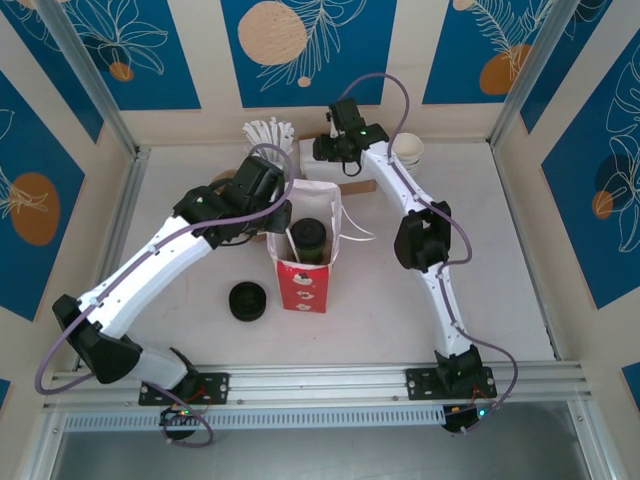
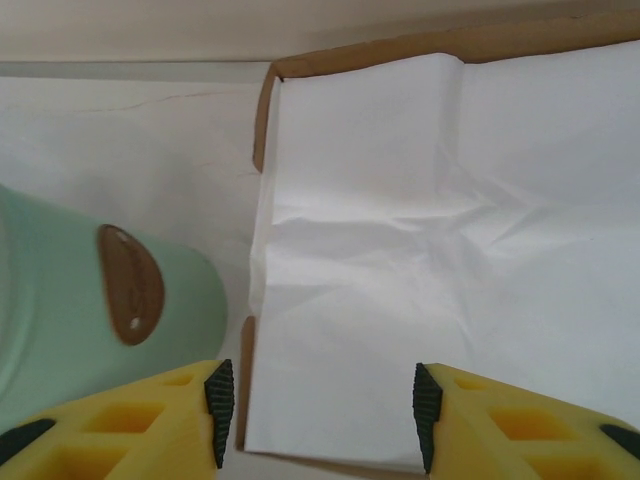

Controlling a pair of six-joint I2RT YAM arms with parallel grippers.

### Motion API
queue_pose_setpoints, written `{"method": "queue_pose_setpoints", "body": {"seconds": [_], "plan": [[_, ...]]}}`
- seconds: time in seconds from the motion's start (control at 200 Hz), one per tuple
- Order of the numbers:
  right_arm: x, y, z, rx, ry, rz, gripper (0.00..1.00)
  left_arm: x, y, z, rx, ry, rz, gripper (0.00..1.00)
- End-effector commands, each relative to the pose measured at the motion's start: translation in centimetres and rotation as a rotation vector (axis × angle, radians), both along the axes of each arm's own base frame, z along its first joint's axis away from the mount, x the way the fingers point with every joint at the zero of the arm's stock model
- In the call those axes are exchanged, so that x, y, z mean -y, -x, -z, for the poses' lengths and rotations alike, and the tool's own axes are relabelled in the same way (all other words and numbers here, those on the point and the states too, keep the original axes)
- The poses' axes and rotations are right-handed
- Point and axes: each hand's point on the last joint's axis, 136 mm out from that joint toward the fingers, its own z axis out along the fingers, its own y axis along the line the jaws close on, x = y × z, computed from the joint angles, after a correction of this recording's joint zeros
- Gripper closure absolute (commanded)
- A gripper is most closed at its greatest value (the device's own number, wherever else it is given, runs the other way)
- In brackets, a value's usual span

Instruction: Pack the takeout coffee

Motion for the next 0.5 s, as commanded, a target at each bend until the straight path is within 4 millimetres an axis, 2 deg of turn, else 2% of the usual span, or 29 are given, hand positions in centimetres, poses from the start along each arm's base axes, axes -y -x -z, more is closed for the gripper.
{"method": "queue_pose_setpoints", "body": {"seconds": [0.0,0.09,0.33,0.495], "plan": [[0.4,-0.6,1.4,-0.001,0.051,-0.002,0.45,-1.0,0.5,-2.1,0.038,0.031,-0.006,0.54],[0.5,-1.0,2.4,-0.004,0.064,-0.001,0.43,-1.2,0.7,-3.1,0.065,0.044,-0.001,0.5],[1.2,-2.3,4.9,0.008,0.126,0.029,0.36,-2.1,1.3,-5.9,0.145,0.077,0.002,0.46],[2.3,-3.5,6.3,0.043,0.198,0.061,0.32,-3.1,1.2,-6.2,0.156,0.006,-0.006,0.37]]}}
